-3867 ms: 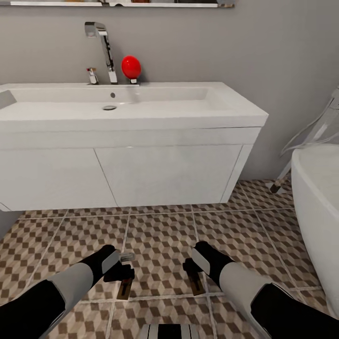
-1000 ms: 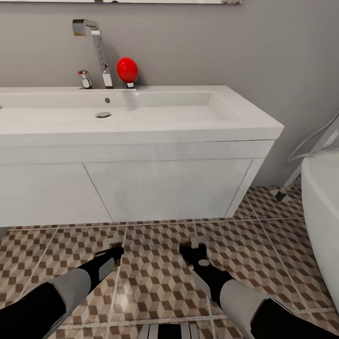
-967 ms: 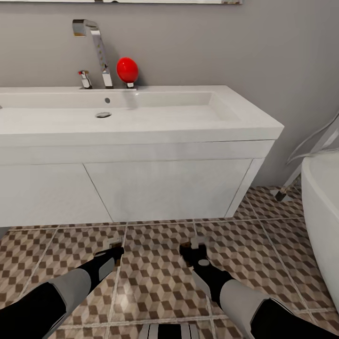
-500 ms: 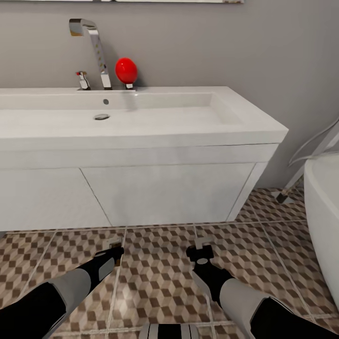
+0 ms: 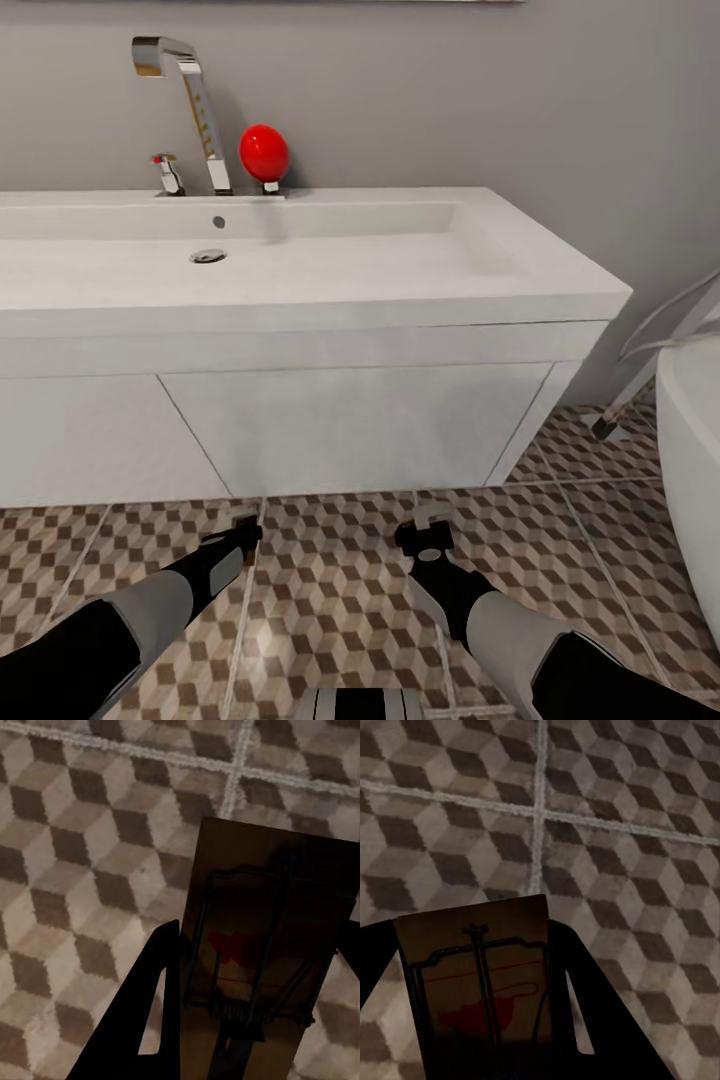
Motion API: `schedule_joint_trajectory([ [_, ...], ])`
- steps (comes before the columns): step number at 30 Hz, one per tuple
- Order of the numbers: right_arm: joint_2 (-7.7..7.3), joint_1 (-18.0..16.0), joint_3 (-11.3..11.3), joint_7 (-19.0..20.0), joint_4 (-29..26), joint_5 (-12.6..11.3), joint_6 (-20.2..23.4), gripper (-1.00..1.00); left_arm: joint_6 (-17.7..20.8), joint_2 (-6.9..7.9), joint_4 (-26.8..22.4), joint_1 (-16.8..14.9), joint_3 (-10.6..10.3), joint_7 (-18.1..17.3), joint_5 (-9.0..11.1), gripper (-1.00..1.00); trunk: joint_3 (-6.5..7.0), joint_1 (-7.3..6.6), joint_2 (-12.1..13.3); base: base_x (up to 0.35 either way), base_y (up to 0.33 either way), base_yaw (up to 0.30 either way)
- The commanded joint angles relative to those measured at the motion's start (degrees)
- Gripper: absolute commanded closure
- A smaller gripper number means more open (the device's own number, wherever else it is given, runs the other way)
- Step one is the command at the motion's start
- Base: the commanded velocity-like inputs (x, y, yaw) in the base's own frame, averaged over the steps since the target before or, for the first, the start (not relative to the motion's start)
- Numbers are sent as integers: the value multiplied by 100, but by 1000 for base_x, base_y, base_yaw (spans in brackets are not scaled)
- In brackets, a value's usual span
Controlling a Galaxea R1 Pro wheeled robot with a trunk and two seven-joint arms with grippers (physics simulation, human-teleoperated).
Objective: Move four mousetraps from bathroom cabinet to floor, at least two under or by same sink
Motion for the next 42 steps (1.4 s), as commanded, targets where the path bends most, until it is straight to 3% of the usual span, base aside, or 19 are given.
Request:
schedule_joint_trajectory([
  [1, 1, -4, 43, -11, 4, -71, -31, 100, 2, 3, -16, 1, -47, 57, 33, 100, -4, -1, -1, 128, -52, 0],
  [12, 1, 0, 49, -10, -4, -76, -25, 100, 0, 10, 8, 1, -38, 63, 41, 100, -4, -1, -1, 75, -28, 0],
  [16, 1, -11, 51, -7, -18, -64, 266, 100, 0, 18, 55, 1, -35, 72, 37, 100, -4, -1, -1, 0, 0, 0],
  [20, 1, -13, 47, -8, -45, -59, 338, 100, 0, 288, 78, 13, -37, 75, 48, 100, -4, -1, -1, 0, 0, 0],
  [23, 1, 11, 55, 91, -210, -51, -33, 100, 0, 330, 78, 69, -42, 72, 41, 100, -4, -1, -1, 0, 0, 0],
  [25, 1, 19, 66, 422, -258, -46, -472, 100, 0, 336, 73, 84, -43, 70, 35, 100, -4, -1, -1, 0, 0, 0],
  [27, 1, 21, 70, 551, -268, -43, -598, 100, 0, 336, 72, 87, -44, 68, 34, 100, -4, -1, -1, 0, 0, 0],
  [42, 1, 23, 78, 631, -264, -36, -678, 100, 2, 331, 65, 89, -44, 66, 33, 100, -4, -1, -1, 23, 0, 43],
])
